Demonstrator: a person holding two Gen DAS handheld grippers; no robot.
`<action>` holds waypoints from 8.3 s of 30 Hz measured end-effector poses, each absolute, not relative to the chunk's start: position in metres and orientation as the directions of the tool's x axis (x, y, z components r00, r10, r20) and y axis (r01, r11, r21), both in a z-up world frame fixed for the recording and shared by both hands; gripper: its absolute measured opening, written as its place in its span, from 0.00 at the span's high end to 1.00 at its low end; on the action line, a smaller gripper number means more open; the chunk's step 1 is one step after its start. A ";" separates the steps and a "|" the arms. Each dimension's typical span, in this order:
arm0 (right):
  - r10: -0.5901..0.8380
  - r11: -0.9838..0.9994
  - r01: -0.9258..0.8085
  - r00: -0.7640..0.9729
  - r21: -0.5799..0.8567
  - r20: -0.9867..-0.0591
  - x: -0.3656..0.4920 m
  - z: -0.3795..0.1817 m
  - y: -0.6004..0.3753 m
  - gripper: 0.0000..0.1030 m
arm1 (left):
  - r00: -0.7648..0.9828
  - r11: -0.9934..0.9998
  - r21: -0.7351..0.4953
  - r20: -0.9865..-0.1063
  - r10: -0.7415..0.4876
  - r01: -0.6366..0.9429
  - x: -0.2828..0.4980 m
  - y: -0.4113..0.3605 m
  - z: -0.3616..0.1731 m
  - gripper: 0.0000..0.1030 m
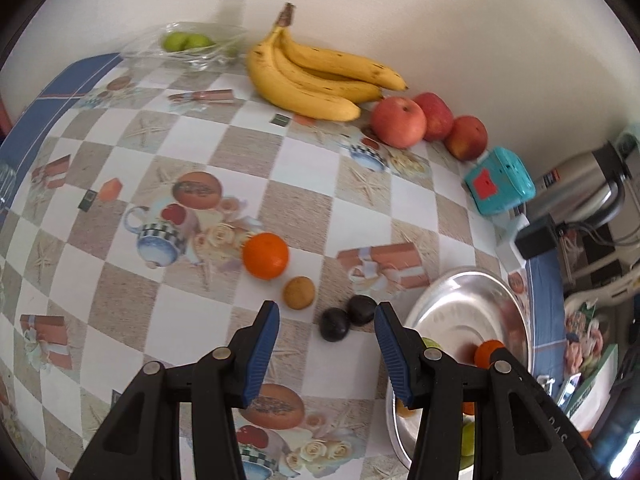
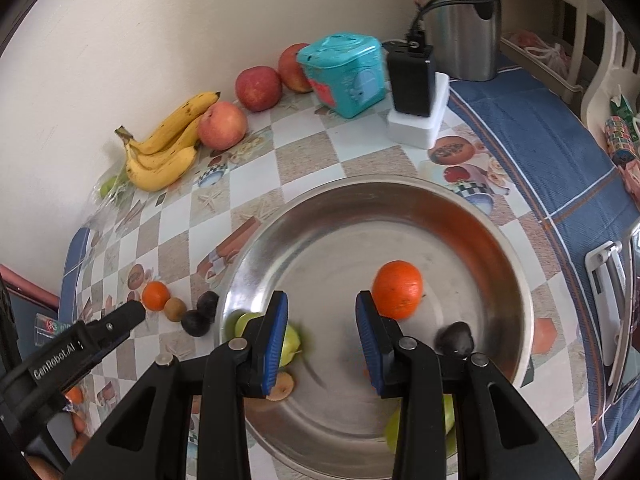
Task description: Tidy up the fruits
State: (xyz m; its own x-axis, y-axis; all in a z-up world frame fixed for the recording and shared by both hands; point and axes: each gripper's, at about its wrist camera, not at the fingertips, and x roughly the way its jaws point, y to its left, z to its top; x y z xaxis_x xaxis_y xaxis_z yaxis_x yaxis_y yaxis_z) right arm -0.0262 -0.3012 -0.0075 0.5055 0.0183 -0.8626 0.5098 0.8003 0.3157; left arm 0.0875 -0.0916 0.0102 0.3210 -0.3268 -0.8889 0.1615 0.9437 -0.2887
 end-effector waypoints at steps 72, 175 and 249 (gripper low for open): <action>-0.022 0.923 0.349 0.468 0.162 -0.883 0.018 -0.022 -0.240 0.15 | 0.378 0.969 -0.202 -0.894 -0.241 0.140 0.109 -0.080 -0.031 0.04; 0.049 0.967 0.197 0.470 0.159 -0.881 0.067 -0.046 -0.191 0.67 | 0.307 0.906 -0.423 -0.860 -0.408 0.020 0.123 -0.043 -0.015 0.73; 0.039 0.941 0.255 0.568 0.221 -0.822 0.044 -0.001 -0.223 0.79 | 0.348 0.913 -0.390 -0.845 -0.405 0.116 0.103 -0.071 0.014 0.73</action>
State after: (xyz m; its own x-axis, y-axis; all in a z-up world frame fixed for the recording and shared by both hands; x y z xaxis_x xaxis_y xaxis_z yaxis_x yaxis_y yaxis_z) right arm 0.0436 -0.2229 -0.0010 0.5677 0.0389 -0.8223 0.2554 0.9413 0.2208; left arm 0.1033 -0.0713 0.0138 0.3480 -0.4054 -0.8453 0.1161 0.9133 -0.3903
